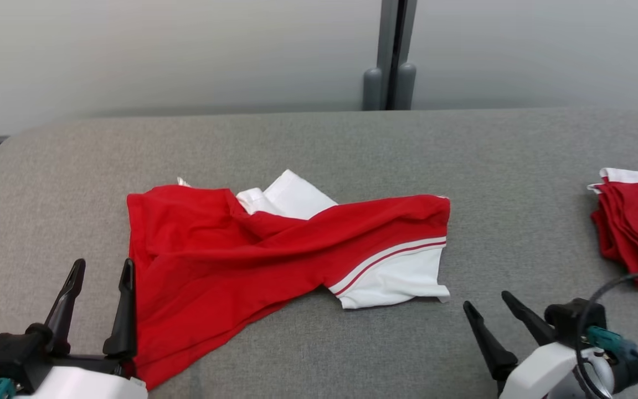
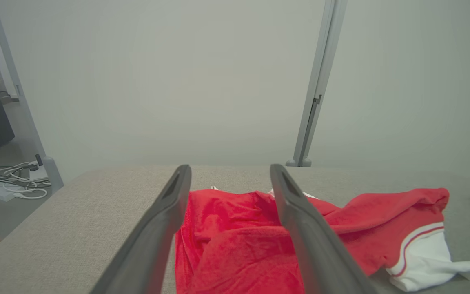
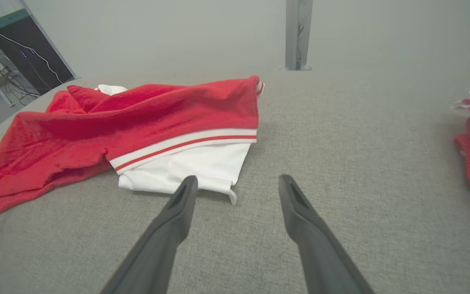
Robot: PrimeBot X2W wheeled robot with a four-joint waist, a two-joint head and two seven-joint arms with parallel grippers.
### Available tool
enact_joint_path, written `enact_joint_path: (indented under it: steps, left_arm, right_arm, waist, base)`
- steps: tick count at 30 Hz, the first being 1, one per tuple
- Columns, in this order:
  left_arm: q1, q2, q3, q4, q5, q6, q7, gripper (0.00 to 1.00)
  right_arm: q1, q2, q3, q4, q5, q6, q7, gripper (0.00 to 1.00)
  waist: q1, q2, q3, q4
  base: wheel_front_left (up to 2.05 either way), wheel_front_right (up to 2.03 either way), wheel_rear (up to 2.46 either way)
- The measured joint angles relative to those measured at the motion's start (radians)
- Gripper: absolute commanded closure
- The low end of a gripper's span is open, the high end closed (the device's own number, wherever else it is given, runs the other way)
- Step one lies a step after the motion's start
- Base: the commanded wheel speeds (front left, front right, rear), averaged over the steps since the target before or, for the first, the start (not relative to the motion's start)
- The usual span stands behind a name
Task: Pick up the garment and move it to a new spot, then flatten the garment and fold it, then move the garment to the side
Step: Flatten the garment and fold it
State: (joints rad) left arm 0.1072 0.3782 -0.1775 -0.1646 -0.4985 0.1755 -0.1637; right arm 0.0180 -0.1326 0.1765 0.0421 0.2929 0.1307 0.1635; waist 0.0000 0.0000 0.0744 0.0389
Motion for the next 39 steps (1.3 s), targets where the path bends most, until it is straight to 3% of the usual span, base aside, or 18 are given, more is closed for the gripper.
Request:
enact_joint_path:
  steps: [13, 14, 15, 24, 33, 39]
  left_arm:
    - [-0.083, -0.025, -0.029, 0.053, 0.007, -0.025, -0.039, 0.0]
    - [-0.089, -0.027, -0.03, 0.058, 0.007, -0.026, -0.041, 0.0]
    - [-0.096, -0.027, -0.03, 0.063, 0.007, -0.028, -0.044, 0.0]
    - [-0.102, -0.023, -0.021, 0.091, 0.007, -0.031, -0.058, 0.0]
    - [-0.102, -0.012, -0.017, 0.092, 0.007, -0.03, -0.059, 0.0]
    - [-0.115, -0.01, -0.02, 0.09, 0.007, -0.029, -0.057, 0.0]
  right_arm:
    - [-0.188, -0.037, 0.12, 0.258, 0.02, 0.0, -0.059, 0.0]
    - [-0.2, -0.038, 0.126, 0.271, 0.026, 0.0, -0.063, 0.62]
    - [-0.209, -0.039, 0.134, 0.281, 0.039, 0.0, -0.063, 1.0]
    - [-0.202, -0.086, 0.16, 0.22, 0.087, 0.0, -0.036, 1.0]
    - [-0.097, -0.076, 0.079, 0.003, 0.179, -0.001, 0.118, 1.0]
    - [-0.07, -0.062, 0.045, -0.031, 0.209, 0.0, 0.211, 1.0]
  waist:
    - [0.0, 0.0, 0.116, 0.06]
    - [0.0, 0.0, 0.123, 0.063]
    - [0.0, 0.0, 0.128, 0.064]
    - [0.0, 0.0, 0.136, 0.043]
    - [0.0, 0.0, 0.132, 0.007]
    - [0.0, 0.0, 0.147, -0.002]
  base:
    - [0.0, 0.0, 0.0]
    - [0.0, 0.0, 0.0]
    - [0.0, 0.0, 0.0]
    - [0.0, 0.0, 0.0]
    - [0.0, 0.0, 0.0]
    - [0.0, 0.0, 0.0]
